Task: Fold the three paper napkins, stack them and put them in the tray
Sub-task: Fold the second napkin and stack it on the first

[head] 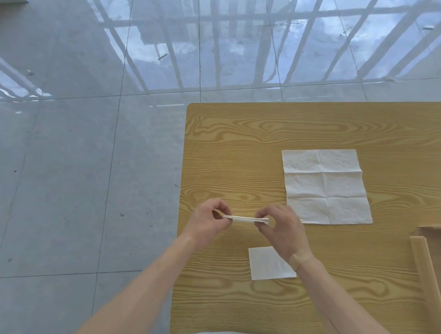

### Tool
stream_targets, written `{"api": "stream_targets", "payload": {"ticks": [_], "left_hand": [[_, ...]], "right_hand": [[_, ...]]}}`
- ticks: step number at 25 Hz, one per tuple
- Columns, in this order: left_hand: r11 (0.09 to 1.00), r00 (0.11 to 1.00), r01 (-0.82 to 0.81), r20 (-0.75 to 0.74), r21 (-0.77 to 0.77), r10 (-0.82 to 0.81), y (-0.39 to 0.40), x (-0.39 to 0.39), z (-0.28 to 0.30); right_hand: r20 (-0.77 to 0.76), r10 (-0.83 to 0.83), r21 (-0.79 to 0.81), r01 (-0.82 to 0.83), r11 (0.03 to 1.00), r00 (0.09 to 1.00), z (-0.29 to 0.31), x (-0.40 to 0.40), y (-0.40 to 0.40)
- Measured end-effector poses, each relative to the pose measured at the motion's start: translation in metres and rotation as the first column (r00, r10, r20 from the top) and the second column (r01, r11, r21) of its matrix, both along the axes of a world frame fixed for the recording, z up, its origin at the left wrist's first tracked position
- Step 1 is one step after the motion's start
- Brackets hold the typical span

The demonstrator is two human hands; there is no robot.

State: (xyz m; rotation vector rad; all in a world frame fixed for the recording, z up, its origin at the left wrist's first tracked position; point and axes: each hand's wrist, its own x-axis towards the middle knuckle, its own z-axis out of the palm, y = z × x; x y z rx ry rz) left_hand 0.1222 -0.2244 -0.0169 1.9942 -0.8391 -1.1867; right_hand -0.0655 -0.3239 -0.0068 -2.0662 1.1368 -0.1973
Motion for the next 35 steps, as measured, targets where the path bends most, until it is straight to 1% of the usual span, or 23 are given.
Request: {"api": "stream_targets", "payload": {"ticks": [2,4,6,8,11,14,17,20,23,27,35], "left_hand": [[0.998,1.0,0.004,-0.01,0.056,-0.003,0.003,-0.003,-0.004],[0.995,1.0,-0.014,0.004,0.101,0.013,0.004,-0.004,-0.007],[0.993,0.999,-0.04,0.021,0.113,0.037,0.005,-0.005,-0.007],[0.994,0.998,-0.056,0.012,0.099,0.055,0.007,-0.01,-0.005],[0.99,0.992,-0.108,-0.061,0.088,0.113,0.013,-0.027,0.0],[0.981,0.971,-0.151,-0.169,0.12,0.17,0.022,-0.051,0.004],[0.965,0.949,-0.203,-0.211,0.168,0.236,0.032,-0.078,0.001],[0.953,0.948,-0.228,-0.177,0.2,0.264,0.041,-0.106,-0.005],[0.935,0.938,-0.266,-0.161,0.236,0.307,0.05,-0.124,-0.013],[0.917,0.93,-0.307,-0.125,0.256,0.346,0.057,-0.132,-0.018],[0.904,0.937,-0.322,-0.04,0.282,0.347,0.057,-0.129,-0.022]], "right_hand": [[-0.062,-0.015,0.039,0.018,0.999,0.998,-0.006,-0.002,0.002],[-0.093,-0.035,0.078,0.043,0.996,0.995,-0.01,-0.005,0.0],[-0.086,-0.081,0.115,0.09,0.989,0.993,-0.01,-0.009,-0.002],[-0.058,-0.163,0.188,0.171,0.967,0.985,-0.008,-0.016,-0.003],[-0.025,-0.247,0.32,0.242,0.916,0.969,-0.004,-0.036,-0.003],[-0.009,-0.315,0.419,0.29,0.86,0.949,-0.003,-0.059,0.001],[-0.049,-0.351,0.446,0.335,0.83,0.935,-0.007,-0.081,0.011],[-0.117,-0.356,0.456,0.369,0.81,0.927,-0.013,-0.1,0.019],[-0.127,-0.295,0.472,0.319,0.822,0.947,-0.018,-0.111,0.024],[-0.12,-0.238,0.485,0.266,0.833,0.964,-0.02,-0.116,0.02],[-0.156,-0.267,0.465,0.31,0.829,0.951,-0.024,-0.107,0.02]]}}
